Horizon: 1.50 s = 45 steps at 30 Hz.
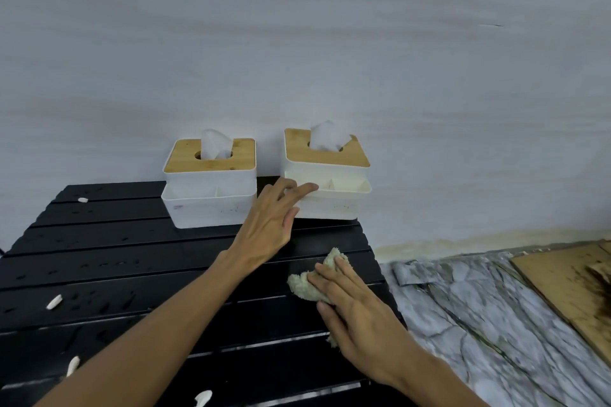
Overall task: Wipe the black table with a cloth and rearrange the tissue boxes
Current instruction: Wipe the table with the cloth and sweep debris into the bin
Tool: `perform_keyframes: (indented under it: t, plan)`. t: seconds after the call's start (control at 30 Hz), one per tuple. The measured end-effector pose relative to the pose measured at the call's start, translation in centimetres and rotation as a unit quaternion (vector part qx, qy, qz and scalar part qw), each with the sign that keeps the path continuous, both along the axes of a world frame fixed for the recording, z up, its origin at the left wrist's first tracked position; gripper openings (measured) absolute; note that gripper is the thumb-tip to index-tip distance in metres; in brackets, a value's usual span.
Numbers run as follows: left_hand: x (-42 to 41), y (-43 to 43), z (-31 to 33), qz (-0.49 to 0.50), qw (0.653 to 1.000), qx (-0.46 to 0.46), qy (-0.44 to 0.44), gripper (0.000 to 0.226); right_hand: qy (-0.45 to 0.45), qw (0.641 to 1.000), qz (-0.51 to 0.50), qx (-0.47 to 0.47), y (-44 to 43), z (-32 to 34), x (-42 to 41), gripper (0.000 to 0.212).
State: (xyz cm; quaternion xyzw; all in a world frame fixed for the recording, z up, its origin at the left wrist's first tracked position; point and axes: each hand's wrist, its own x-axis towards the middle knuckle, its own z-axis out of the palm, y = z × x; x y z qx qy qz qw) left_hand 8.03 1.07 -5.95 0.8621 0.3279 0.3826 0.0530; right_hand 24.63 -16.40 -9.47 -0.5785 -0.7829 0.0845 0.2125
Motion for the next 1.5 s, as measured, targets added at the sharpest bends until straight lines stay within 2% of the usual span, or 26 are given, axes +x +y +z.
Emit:
perform_keyframes:
  t: [0.27, 0.67, 0.93, 1.07, 1.13, 1.2, 1.27, 1.4, 1.5]
  plan:
    - [0.3, 0.3, -1.5, 0.009, 1.000, -0.029, -0.005, 0.055, 0.000, 1.000, -0.001, 0.003, 0.0, 0.1, 0.0, 0.048]
    - [-0.1, 0.8, -1.7, 0.031, 0.998, -0.054, 0.009, 0.062, -0.014, 0.999, -0.037, 0.002, 0.3, -0.3, -0.9, 0.050]
    - [-3.6, -1.3, 0.4, 0.019, 1.000, -0.012, 0.000, 0.062, -0.002, 0.990, -0.135, -0.028, 2.7, -0.1, -5.1, 0.072]
    - [-9.9, -1.4, 1.8, 0.114, 0.991, 0.071, 0.022, 0.062, 0.006, 0.987, -0.153, -0.041, 3.8, 0.2, -8.3, 0.082]
    - [-13.2, -0.3, 1.5, 0.189, 0.978, 0.070, 0.055, 0.069, 0.000, 0.989, -0.142, -0.049, 4.3, 0.3, -9.8, 0.085]
    - [-15.5, 0.5, 0.8, 0.223, 0.972, 0.037, 0.065, 0.074, 0.000, 0.990, -0.126, -0.058, 5.0, 0.5, -11.1, 0.087]
    - [-16.8, 1.2, 0.0, 0.222, 0.974, 0.000, 0.051, 0.076, 0.007, 0.991, -0.118, -0.057, 5.8, 0.5, -12.3, 0.084]
    - [-17.4, 1.9, -0.9, 0.179, 0.981, -0.064, -0.024, 0.075, 0.019, 0.991, -0.116, -0.067, 7.1, 0.5, -13.3, 0.054]
    - [-17.1, 1.8, -0.9, 0.142, 0.983, -0.089, -0.074, 0.074, 0.017, 0.992, -0.111, -0.054, 7.5, 0.5, -13.4, 0.052]
